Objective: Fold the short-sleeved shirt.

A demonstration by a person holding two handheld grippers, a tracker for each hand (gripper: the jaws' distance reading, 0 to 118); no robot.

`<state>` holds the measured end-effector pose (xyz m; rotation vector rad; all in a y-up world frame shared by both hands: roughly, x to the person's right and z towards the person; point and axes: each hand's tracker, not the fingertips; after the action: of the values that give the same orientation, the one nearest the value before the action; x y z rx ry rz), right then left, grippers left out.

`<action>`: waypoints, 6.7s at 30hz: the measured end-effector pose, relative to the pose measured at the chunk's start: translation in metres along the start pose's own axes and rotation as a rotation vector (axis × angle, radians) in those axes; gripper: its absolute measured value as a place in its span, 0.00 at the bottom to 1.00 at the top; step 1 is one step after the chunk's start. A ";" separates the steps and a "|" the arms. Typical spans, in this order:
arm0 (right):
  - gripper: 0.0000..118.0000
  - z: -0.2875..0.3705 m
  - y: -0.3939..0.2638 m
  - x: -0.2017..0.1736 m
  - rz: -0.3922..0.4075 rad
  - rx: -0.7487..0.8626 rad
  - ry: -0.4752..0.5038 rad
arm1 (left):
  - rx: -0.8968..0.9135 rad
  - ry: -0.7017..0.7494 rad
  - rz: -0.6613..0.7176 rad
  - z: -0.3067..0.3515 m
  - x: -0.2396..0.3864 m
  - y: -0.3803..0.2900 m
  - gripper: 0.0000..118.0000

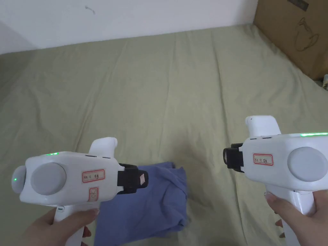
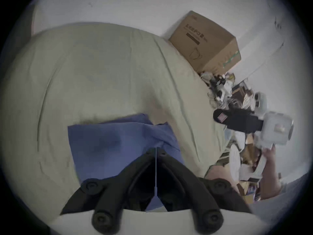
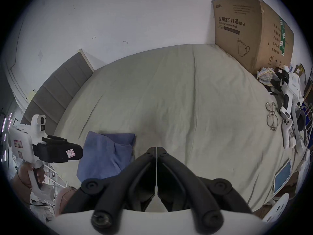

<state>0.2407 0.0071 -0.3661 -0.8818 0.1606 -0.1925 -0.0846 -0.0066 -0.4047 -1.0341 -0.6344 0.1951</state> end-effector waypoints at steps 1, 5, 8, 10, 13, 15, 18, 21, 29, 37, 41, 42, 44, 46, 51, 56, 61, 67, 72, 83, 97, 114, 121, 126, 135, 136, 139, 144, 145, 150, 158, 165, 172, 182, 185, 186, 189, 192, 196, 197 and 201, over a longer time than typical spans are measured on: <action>0.02 -0.001 0.000 0.001 0.000 -0.001 -0.002 | -0.036 -0.059 0.000 -0.007 0.002 0.001 0.01; 0.02 -0.004 0.001 0.007 -0.009 -0.008 -0.009 | -0.146 -0.101 0.010 -0.051 0.013 0.000 0.01; 0.02 -0.004 0.001 0.010 -0.014 -0.008 -0.017 | -0.235 -0.053 -0.037 -0.089 0.018 -0.003 0.01; 0.02 -0.006 0.001 0.012 -0.019 -0.008 -0.019 | -0.296 -0.075 -0.032 -0.111 0.020 -0.008 0.01; 0.02 -0.008 0.001 0.013 -0.023 -0.012 -0.022 | -0.344 -0.095 -0.008 -0.140 0.021 -0.018 0.01; 0.02 -0.008 0.000 0.014 -0.026 -0.013 -0.022 | -0.341 -0.117 0.024 -0.149 0.021 -0.021 0.01; 0.02 -0.004 -0.001 0.014 -0.029 -0.008 -0.020 | -0.320 -0.135 0.078 -0.143 0.023 -0.018 0.01; 0.02 0.003 -0.001 0.015 -0.026 -0.005 -0.026 | -0.254 -0.163 0.108 -0.119 0.024 -0.016 0.01; 0.02 0.023 0.003 0.022 -0.037 0.030 -0.067 | 0.055 -0.080 0.080 0.025 -0.023 -0.032 0.01; 0.02 -0.016 -0.003 -0.037 -0.017 -0.108 0.176 | 0.151 0.046 0.265 0.088 -0.086 -0.074 0.01; 0.02 -0.069 -0.017 -0.066 -0.137 -0.282 0.438 | 0.158 0.048 0.320 0.090 -0.104 -0.089 0.01; 0.02 -0.082 -0.020 -0.071 -0.128 -0.320 0.412 | 0.158 0.047 0.330 0.089 -0.108 -0.092 0.01; 0.02 -0.106 -0.026 -0.074 -0.060 -0.340 0.337 | 0.154 0.044 0.353 0.086 -0.115 -0.096 0.01; 0.02 -0.133 -0.035 -0.063 -0.057 -0.381 0.318 | 0.154 0.030 0.383 0.081 -0.123 -0.100 0.01; 0.02 -0.137 -0.039 -0.015 -0.331 -0.376 0.392 | 0.195 -0.158 0.420 0.064 -0.145 -0.102 0.01; 0.02 -0.136 -0.041 -0.002 -0.279 -0.386 0.380 | 0.159 -0.295 0.466 0.034 -0.170 -0.089 0.37; 0.02 -0.135 -0.039 -0.007 -0.229 -0.392 0.361 | 0.103 -0.420 0.475 -0.006 -0.181 -0.078 0.99; 0.02 -0.133 -0.042 -0.006 -0.201 -0.378 0.365 | -0.049 -0.652 0.476 -0.066 -0.171 -0.064 1.00; 0.02 -0.133 -0.047 -0.003 -0.223 -0.364 0.366 | -0.108 -0.723 0.509 -0.099 -0.152 -0.052 1.00; 0.02 -0.118 -0.041 -0.021 -0.212 -0.364 0.220 | -0.036 -0.434 0.483 -0.073 -0.160 -0.069 0.21; 0.02 -0.052 -0.023 -0.232 -0.065 -0.139 0.052 | -0.002 -0.051 0.251 0.120 -0.224 -0.073 0.21; 0.02 -0.121 -0.051 -0.415 0.192 -0.131 0.108 | -0.182 0.801 -0.029 0.210 -0.364 -0.070 0.22; 0.02 -0.130 -0.057 -0.404 0.158 -0.180 0.089 | -0.172 0.986 -0.012 0.213 -0.361 -0.078 0.86; 0.02 -0.121 -0.053 -0.405 0.146 -0.124 0.084 | -0.136 1.215 -0.141 0.234 -0.333 -0.092 0.86; 0.02 -0.082 -0.049 -0.380 0.082 -0.097 0.148 | -0.014 1.112 -0.122 0.230 -0.233 -0.091 0.00; 0.02 -0.076 -0.048 -0.371 0.085 -0.087 0.145 | 0.038 1.107 -0.101 0.225 -0.217 -0.089 0.00; 0.02 -0.057 -0.042 -0.333 0.107 -0.036 0.134 | 0.182 1.032 -0.036 0.208 -0.163 -0.075 0.00; 0.02 -0.001 -0.017 -0.236 0.020 0.046 0.094 | 0.459 0.886 0.053 0.175 -0.060 -0.060 0.00; 0.02 0.015 -0.012 -0.216 0.009 0.090 0.068 | 0.500 0.847 0.060 0.169 -0.038 -0.056 0.00; 0.02 0.096 0.007 -0.136 0.012 0.351 -0.096 | 0.693 0.759 -0.029 0.161 0.053 -0.031 0.00; 0.02 0.186 0.017 -0.094 0.025 0.672 -0.022 | 0.953 0.720 -0.074 0.173 0.136 -0.013 0.00; 0.58 0.204 0.026 -0.111 0.121 0.775 -0.139 | 1.003 0.691 -0.135 0.192 0.155 -0.008 0.70; 0.66 0.205 0.024 -0.105 0.083 0.827 -0.143 | 1.051 0.698 -0.160 0.202 0.159 -0.014 0.99; 0.68 0.200 0.031 -0.095 0.030 0.799 -0.102 | 1.050 0.762 -0.214 0.194 0.168 -0.014 0.99; 0.71 0.201 0.031 -0.101 0.103 0.830 -0.176 | 1.039 0.745 -0.211 0.193 0.168 -0.012 0.99; 0.73 0.200 0.032 -0.104 0.127 0.831 -0.214 | 1.034 0.740 -0.210 0.192 0.168 -0.012 0.99; 0.73 0.199 0.032 -0.106 0.161 0.839 -0.206 | 1.027 0.764 -0.235 0.188 0.169 -0.011 0.99; 0.73 0.197 0.030 -0.108 0.170 0.841 -0.208 | 1.026 0.777 -0.255 0.187 0.170 -0.011 0.99; 0.77 0.196 0.031 -0.107 0.163 0.834 -0.187 | 1.018 0.760 -0.247 0.186 0.170 -0.011 0.99; 0.77 0.196 0.030 -0.107 0.162 0.836 -0.186 | 1.018 0.763 -0.249 0.185 0.171 -0.011 0.99; 0.78 0.195 0.029 -0.108 0.174 0.840 -0.194 | 1.021 0.778 -0.260 0.185 0.171 -0.012 0.99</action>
<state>0.1819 0.1965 -0.2602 -0.0455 -0.0320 -0.0006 -0.0542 0.1987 -0.2616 0.0121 0.0890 -0.1206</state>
